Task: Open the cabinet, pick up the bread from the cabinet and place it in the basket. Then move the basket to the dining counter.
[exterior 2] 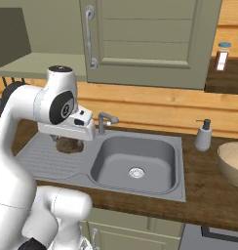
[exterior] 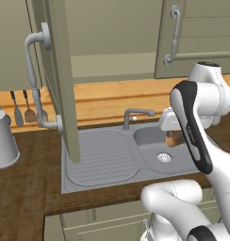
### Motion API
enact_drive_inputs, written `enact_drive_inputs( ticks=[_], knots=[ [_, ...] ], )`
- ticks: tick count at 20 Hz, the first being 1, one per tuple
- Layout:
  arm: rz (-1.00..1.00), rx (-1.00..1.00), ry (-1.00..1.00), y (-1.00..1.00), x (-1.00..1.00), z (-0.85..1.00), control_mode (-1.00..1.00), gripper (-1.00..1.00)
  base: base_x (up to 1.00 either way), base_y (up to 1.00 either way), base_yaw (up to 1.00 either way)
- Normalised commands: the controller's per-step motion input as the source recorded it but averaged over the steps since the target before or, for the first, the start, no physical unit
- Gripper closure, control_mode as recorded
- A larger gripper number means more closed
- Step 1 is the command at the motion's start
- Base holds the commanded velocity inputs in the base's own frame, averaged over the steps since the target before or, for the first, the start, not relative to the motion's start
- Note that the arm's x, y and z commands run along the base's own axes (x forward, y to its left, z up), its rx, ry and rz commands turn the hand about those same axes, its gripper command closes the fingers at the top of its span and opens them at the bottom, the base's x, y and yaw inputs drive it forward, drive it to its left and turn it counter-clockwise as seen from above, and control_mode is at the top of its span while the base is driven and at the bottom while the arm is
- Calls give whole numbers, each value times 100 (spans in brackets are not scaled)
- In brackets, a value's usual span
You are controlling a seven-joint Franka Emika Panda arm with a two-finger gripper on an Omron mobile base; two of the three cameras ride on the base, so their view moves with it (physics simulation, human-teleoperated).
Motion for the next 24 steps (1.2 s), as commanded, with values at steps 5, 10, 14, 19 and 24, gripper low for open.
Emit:
enact_drive_inputs(
  ticks=[5, 10, 14, 19, 24],
  knots=[
    [0, 0, 0, -13, -4, 0, -100, 100, 0, 0, 0],
    [0, 0, 0, 0, 0, 0, 100, 100, 0, -95, 0],
    [0, 0, 0, 0, 0, 0, 100, 100, 0, -100, 0],
    [0, 0, 0, 0, 0, 0, 100, 100, 0, -100, 0],
    [0, 0, 0, 0, 0, 0, 100, 100, 0, -100, 0]
  ],
)
